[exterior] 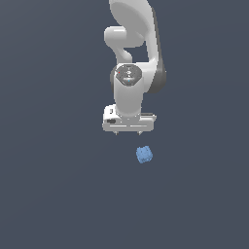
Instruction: Pick up the object and move it to a goal position.
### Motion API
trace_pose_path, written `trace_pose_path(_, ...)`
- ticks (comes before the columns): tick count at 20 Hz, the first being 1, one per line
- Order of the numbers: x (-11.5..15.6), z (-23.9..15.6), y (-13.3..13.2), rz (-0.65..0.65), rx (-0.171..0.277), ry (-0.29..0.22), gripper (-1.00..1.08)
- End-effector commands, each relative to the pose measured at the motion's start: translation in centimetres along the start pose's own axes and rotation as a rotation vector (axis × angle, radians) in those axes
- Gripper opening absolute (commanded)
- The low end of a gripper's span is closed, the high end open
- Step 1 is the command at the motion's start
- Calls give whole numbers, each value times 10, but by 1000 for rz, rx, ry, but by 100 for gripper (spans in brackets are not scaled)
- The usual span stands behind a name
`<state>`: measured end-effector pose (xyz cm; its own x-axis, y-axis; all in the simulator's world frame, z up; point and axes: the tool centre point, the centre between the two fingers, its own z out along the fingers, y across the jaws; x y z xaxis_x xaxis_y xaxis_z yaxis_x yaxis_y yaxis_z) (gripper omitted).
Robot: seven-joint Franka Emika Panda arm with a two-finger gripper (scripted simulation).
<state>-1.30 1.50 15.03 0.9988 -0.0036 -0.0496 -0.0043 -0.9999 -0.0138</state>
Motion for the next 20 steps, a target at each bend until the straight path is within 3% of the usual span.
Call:
trace_pose_path(1,0,0,0,0,0,0,100)
trace_pose_path(11,-7,10,6,-41,-15,-36,100)
trace_pose_path(20,3,17,-6,-73,-18,-22,100)
